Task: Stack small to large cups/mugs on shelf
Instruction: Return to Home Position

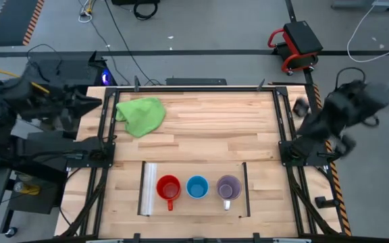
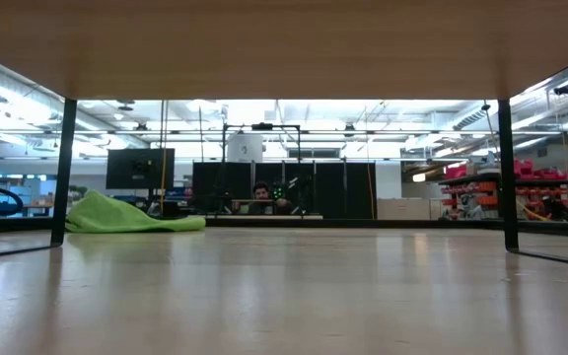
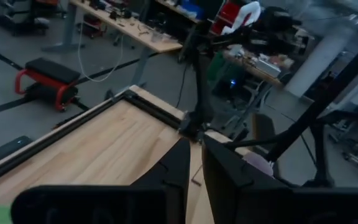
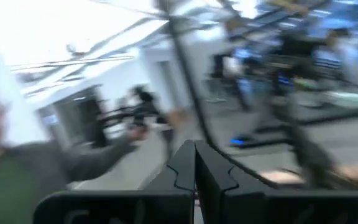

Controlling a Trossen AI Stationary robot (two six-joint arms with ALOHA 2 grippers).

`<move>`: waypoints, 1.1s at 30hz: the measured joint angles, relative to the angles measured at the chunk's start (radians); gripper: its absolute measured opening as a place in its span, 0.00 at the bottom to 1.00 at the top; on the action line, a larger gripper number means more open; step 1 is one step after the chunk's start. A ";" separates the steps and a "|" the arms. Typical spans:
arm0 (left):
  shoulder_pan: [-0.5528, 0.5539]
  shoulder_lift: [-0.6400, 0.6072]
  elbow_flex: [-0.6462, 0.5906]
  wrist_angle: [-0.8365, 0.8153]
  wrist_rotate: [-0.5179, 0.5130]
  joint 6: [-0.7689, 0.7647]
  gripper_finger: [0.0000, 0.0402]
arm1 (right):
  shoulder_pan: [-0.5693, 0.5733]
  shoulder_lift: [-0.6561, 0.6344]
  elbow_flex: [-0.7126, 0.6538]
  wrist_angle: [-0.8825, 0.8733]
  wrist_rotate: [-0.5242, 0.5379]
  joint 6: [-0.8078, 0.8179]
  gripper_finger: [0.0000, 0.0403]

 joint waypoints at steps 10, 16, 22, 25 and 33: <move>0.000 -0.211 -0.325 0.233 0.008 0.012 0.14 | 0.022 -0.155 -0.417 0.504 -0.094 -0.064 0.02; 0.000 -0.359 -0.493 0.410 0.025 0.011 0.12 | 0.015 -0.321 -0.569 0.647 -0.092 -0.131 0.02; 0.000 -0.468 -0.561 0.412 0.017 0.011 0.13 | 0.015 -0.479 -0.595 0.565 -0.093 -0.216 0.02; 0.000 -0.511 -0.572 0.419 0.016 0.017 0.14 | 0.014 -0.535 -0.597 0.526 -0.093 -0.248 0.02; 0.002 -0.556 -0.616 0.476 0.014 0.054 0.12 | 0.014 -0.574 -0.624 0.542 -0.064 -0.435 0.02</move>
